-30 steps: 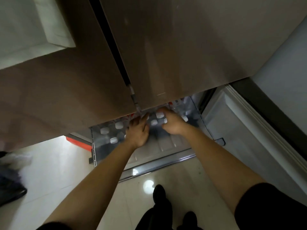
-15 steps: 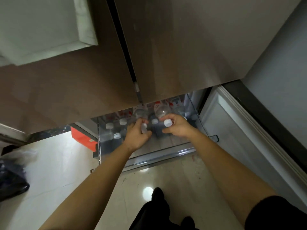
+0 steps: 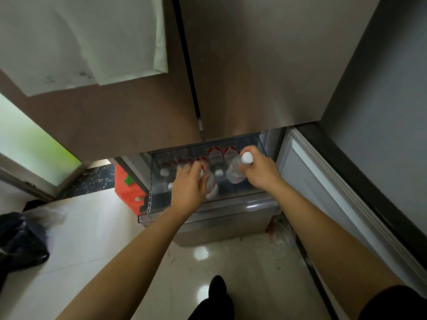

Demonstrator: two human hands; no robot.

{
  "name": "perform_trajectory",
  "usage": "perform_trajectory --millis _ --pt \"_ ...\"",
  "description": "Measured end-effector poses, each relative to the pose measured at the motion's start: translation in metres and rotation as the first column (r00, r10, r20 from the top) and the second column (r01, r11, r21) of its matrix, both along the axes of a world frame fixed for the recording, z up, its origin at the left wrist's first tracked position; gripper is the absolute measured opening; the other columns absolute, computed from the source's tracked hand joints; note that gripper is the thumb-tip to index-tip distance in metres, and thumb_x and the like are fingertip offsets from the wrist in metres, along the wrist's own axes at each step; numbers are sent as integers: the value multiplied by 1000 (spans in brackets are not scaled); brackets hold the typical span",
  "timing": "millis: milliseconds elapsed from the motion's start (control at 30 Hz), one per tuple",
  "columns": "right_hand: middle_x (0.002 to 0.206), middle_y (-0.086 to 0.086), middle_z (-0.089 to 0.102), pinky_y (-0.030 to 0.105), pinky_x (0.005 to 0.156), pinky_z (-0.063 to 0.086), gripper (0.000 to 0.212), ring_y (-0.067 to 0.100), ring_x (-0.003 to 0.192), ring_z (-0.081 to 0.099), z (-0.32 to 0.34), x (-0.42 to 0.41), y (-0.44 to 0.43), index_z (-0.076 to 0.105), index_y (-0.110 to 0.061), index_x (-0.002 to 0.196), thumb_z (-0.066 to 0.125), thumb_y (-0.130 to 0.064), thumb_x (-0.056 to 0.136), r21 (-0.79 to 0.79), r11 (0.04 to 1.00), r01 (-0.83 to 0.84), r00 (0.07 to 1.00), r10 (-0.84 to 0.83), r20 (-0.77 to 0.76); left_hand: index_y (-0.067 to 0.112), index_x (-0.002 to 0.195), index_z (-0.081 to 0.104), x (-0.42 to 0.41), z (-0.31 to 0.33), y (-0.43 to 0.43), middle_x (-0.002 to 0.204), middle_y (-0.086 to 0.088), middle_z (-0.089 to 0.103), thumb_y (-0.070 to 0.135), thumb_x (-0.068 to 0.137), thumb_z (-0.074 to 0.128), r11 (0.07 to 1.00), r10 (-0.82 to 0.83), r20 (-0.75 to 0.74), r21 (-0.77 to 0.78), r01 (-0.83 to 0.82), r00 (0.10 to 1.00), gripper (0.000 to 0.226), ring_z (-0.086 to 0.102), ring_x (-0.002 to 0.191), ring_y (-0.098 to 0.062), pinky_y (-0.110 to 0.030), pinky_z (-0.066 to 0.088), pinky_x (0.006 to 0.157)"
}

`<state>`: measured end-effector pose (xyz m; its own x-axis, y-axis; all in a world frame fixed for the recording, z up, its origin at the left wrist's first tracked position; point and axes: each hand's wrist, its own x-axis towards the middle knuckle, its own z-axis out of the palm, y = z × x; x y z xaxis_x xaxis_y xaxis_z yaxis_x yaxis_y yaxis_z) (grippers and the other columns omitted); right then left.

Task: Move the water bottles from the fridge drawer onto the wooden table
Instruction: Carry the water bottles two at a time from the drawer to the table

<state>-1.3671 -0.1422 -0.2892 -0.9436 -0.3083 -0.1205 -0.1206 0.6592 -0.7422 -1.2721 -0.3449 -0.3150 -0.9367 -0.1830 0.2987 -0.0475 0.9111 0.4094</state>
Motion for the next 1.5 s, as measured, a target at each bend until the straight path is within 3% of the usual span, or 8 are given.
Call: perform_trajectory --millis 200,533,667,800,1000,1167,1400,1500 --pt "120 5 63 42 93 50 30 30 110 60 -12 5 5 51 -32 122 61 -32 94 14 999 51 996 -52 75 17 118 55 3 -11 -10 110 -16 56 25 97 56 1000 -11 137 -6 12 991 22 47 99 -34 -44 45 80" --pt "120 6 64 33 85 49 66 27 108 62 -34 1 8 53 -24 131 83 -38 74 162 979 125 992 -127 0 27 138 40 0 -26 -7 124 -10 42 46 85 69 959 147 194 211 -187 970 64 43 115 -28 -40 48 91" --pt "131 11 45 40 102 45 81 32 122 51 -46 -2 8 46 -26 138 89 -31 70 151 970 188 978 -199 63 28 135 37 -3 -36 -7 129 -7 38 45 66 86 868 218 349 357 -345 911 86 44 119 -27 -42 47 97" --pt "148 13 33 49 115 36 93 36 138 37 -61 -5 8 33 -21 148 88 -23 73 128 978 162 978 -177 110 18 130 41 -9 -41 -11 125 -9 59 41 67 85 828 161 476 412 -381 864 81 58 114 -29 -46 52 96" --pt "142 6 53 55 107 44 83 32 133 48 -53 5 12 32 -34 147 82 -29 80 14 999 48 998 -48 45 24 124 41 0 -25 -8 119 -3 63 33 73 85 811 168 331 489 -321 928 68 62 107 -26 -41 54 89" --pt "146 1 48 41 104 47 87 20 127 49 -29 24 20 26 -41 146 82 -31 80 -142 990 -22 991 2 -135 33 122 23 17 18 4 120 4 49 24 76 85 760 209 98 609 -225 973 77 53 109 -17 -25 43 89" --pt "139 2 47 37 97 52 77 18 122 54 11 62 -11 24 -46 133 80 -29 83 -418 890 -183 963 76 -259 27 140 27 90 80 14 125 16 48 21 79 82 693 340 -93 698 -182 936 82 50 122 -11 -33 45 107" --pt "139 -4 45 31 97 49 75 14 122 52 27 83 -37 26 -46 136 78 -26 86 -494 825 -273 949 147 -279 24 144 35 130 101 4 138 3 52 18 79 80 708 414 -156 674 -209 897 79 53 125 -18 -38 50 104"
